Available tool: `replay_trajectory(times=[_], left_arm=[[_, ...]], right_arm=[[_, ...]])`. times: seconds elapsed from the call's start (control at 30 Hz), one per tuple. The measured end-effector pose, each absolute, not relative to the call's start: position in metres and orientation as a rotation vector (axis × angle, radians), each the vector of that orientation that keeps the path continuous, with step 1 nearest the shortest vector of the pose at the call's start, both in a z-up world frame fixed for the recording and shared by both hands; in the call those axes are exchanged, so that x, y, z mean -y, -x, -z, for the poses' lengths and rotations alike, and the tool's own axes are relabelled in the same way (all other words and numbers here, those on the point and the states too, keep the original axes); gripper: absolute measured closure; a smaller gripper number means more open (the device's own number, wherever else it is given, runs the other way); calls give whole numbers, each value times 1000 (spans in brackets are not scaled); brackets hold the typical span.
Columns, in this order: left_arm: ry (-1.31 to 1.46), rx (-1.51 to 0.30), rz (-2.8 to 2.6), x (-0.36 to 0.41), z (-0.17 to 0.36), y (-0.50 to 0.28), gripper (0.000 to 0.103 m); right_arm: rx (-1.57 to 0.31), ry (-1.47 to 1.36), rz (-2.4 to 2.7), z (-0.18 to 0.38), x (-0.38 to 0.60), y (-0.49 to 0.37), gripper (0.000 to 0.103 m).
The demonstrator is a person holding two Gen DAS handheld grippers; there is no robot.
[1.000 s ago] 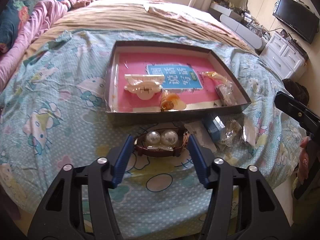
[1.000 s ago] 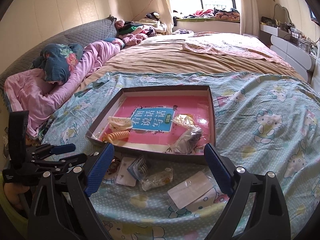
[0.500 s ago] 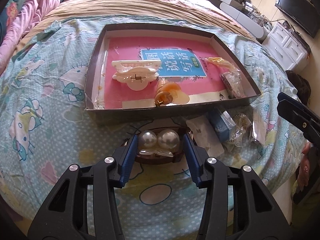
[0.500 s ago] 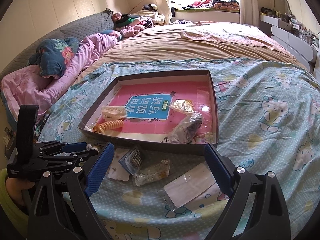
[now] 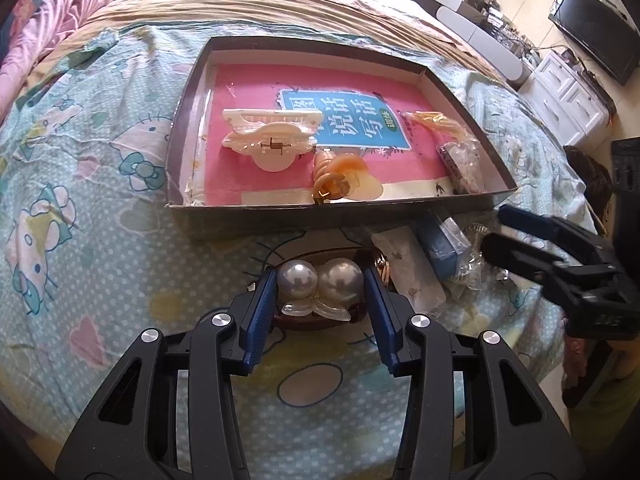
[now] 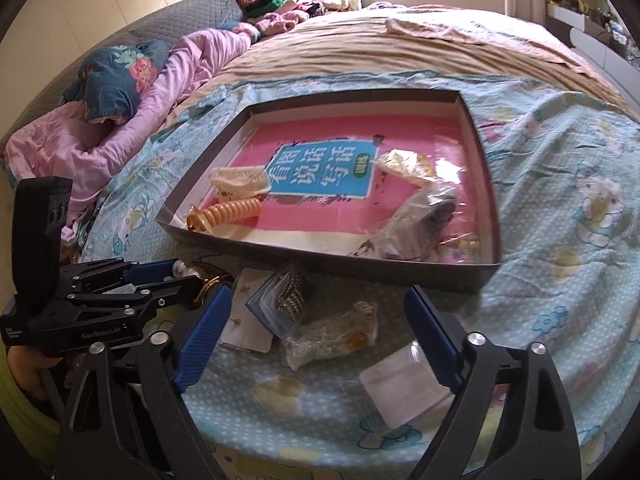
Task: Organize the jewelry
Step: 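Lower the left tool onto the brown pearl hair clip and close, then carry the pearl clip and small blue box into the tray, open both tools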
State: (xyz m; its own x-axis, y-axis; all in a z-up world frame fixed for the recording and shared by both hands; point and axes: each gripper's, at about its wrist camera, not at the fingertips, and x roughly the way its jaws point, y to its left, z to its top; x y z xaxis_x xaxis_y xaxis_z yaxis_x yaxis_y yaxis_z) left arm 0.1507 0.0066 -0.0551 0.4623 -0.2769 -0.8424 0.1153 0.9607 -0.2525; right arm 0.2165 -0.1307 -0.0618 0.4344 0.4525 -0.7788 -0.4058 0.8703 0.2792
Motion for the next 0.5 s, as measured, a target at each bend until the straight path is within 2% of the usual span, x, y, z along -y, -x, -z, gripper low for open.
replay_trajectory(times=[0.27, 0.4, 0.43, 0.5], left_arm=[[198, -994, 246, -19, 28, -142, 67], [201, -968, 243, -20, 17, -142, 67], [201, -964, 241, -21, 15, -142, 67], [204, -955, 242, -21, 11, -143, 67]], right_arm=[[-1056, -41, -577, 77, 110, -229, 33], [-1096, -13, -584, 88, 101, -234, 50], [-1102, -14, -590, 89, 100, -234, 60], [-1105, -33, -598, 89, 102, -234, 66]])
